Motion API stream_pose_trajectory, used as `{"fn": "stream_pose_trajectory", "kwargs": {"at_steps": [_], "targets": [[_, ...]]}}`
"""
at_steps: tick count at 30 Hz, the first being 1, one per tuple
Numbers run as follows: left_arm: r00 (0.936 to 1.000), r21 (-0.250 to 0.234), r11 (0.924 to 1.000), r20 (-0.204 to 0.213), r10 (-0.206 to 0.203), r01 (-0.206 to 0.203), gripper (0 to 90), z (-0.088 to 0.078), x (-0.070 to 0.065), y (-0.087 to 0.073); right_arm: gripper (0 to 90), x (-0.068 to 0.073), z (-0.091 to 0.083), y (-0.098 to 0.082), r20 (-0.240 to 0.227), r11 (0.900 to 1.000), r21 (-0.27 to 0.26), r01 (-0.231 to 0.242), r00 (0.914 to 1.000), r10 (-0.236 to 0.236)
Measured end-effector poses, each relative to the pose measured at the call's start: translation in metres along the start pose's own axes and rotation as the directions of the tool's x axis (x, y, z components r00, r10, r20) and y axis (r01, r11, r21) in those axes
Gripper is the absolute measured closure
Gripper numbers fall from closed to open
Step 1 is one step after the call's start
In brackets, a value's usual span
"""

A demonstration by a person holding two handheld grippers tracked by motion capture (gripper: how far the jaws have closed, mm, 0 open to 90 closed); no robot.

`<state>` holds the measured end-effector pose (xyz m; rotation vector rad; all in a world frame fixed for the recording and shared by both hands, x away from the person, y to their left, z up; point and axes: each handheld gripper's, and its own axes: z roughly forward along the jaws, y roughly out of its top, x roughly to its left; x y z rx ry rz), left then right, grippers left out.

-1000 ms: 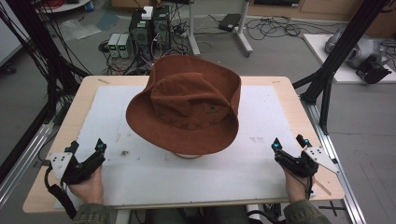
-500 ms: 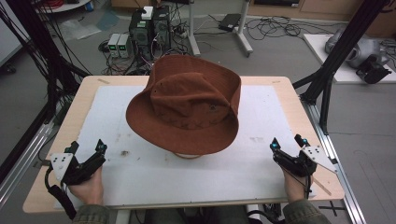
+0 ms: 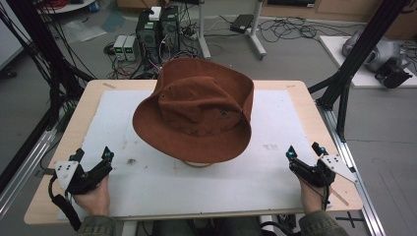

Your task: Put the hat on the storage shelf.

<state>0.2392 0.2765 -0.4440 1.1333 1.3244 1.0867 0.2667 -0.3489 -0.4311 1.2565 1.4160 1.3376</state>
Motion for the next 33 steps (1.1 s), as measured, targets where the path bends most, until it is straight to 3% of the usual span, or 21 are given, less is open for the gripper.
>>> {"fn": "stream_pose_trajectory", "kwargs": {"at_steps": [33], "targets": [[1.0000,-0.002,1.0000,0.000,-0.003,0.003,14.6,0.0007,0.0004,-0.0002,12.3,-0.0011,0.0005,-0.0011,0.000,1.000,0.016,-0.011,0.9999,0.011]]}}
